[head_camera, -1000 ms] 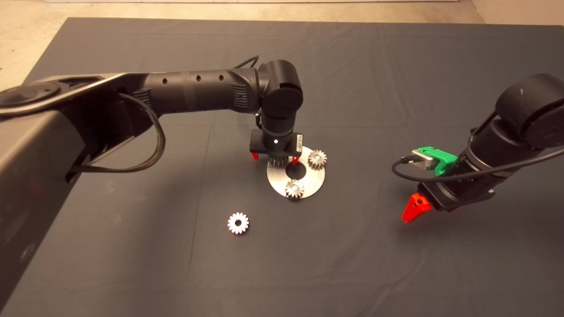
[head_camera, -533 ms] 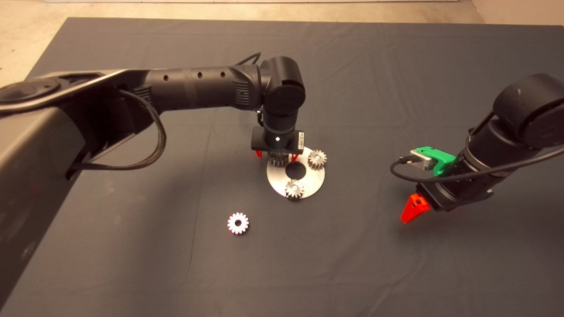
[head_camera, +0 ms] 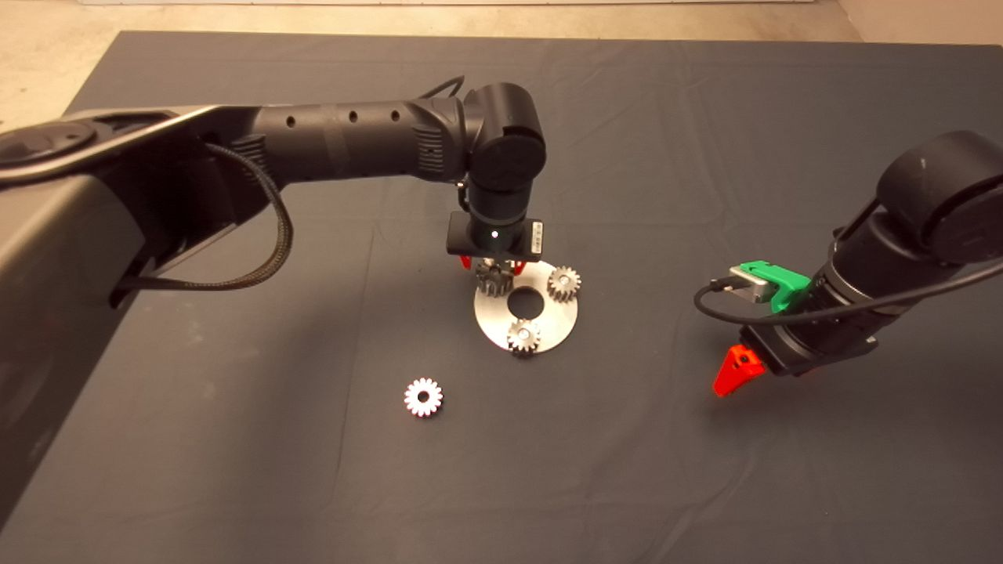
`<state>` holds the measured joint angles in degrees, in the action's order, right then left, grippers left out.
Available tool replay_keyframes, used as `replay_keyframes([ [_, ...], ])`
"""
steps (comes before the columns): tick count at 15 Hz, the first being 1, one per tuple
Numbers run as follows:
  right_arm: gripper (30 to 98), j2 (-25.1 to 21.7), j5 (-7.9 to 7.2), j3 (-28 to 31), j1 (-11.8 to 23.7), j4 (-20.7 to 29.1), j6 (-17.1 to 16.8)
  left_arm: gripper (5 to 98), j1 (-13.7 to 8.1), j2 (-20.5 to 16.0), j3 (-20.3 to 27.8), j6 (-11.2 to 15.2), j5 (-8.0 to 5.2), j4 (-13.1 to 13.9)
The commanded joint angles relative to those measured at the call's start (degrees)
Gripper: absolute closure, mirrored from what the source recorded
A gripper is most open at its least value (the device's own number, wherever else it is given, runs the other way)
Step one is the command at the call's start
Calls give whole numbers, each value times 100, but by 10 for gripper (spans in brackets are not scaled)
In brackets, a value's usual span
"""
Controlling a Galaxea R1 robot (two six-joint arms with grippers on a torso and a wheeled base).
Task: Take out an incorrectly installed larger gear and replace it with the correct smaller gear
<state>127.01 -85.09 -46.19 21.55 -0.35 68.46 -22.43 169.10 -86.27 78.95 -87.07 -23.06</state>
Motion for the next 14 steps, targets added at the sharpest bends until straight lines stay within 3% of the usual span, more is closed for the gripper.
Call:
replay_keyframes([
  [1,314,4,19,7,104,176,27,477,-139,32,7,-28,-794,4],
  [14,314,-5,10,-38,104,185,18,566,-104,32,42,-28,-794,126],
])
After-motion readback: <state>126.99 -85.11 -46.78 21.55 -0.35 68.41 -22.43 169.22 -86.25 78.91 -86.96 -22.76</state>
